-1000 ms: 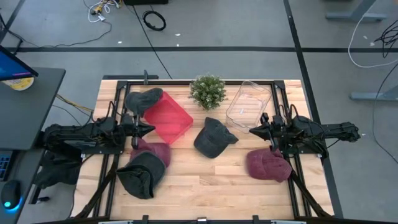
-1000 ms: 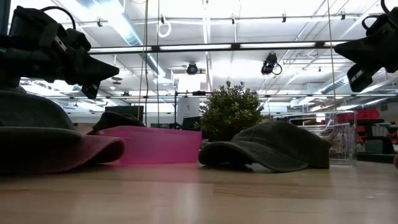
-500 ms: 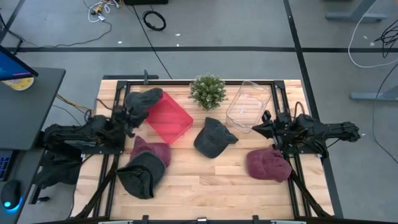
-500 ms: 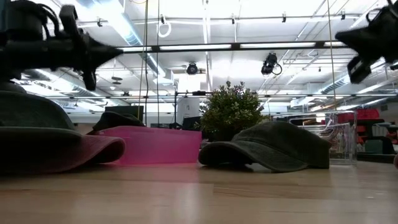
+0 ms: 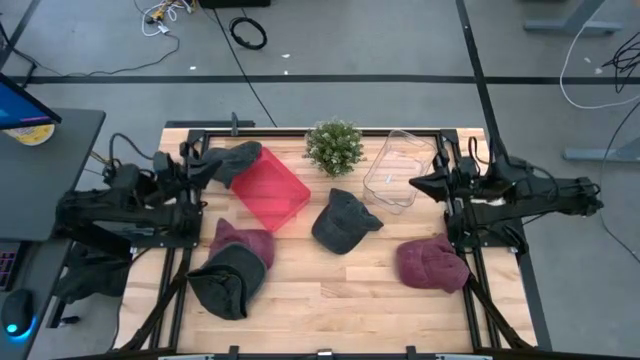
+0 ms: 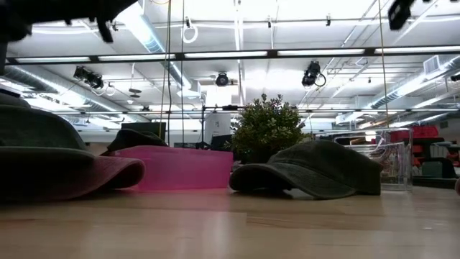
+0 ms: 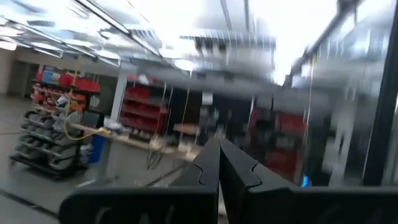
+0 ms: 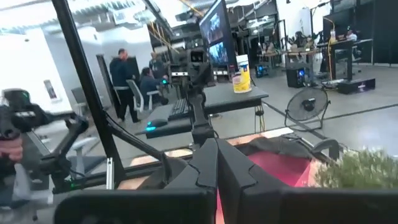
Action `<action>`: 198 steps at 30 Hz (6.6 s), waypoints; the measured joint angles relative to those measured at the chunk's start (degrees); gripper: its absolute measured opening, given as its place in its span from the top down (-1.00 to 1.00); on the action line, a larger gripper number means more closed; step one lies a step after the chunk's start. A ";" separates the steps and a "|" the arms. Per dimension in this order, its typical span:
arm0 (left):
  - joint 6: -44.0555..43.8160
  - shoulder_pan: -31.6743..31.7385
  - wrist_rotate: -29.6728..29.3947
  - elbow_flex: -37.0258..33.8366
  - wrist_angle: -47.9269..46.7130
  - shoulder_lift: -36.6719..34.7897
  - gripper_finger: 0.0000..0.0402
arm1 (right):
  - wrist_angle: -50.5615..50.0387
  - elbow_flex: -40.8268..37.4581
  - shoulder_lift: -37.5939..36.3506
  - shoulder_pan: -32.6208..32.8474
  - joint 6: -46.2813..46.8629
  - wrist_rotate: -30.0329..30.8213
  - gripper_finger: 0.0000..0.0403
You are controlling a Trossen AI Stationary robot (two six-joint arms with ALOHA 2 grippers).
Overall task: Pick & Place hat
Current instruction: Put the right red cap into the red bin
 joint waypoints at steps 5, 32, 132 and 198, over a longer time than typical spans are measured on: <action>1.23 0.02 -0.09 16.00 -19.95 11.77 0.98 | -11.43 12.83 7.20 -0.05 6.46 0.18 0.98; -0.05 0.04 -2.57 44.25 -46.56 31.15 0.53 | -80.18 33.53 28.09 5.47 10.61 -18.92 -0.43; 23.96 -0.02 10.73 44.18 -33.89 36.43 0.70 | 16.80 21.06 27.65 2.71 23.82 -32.42 1.00; 43.57 3.46 22.56 44.30 -21.06 46.59 -0.32 | 20.88 37.49 60.00 -17.10 47.15 -67.12 1.00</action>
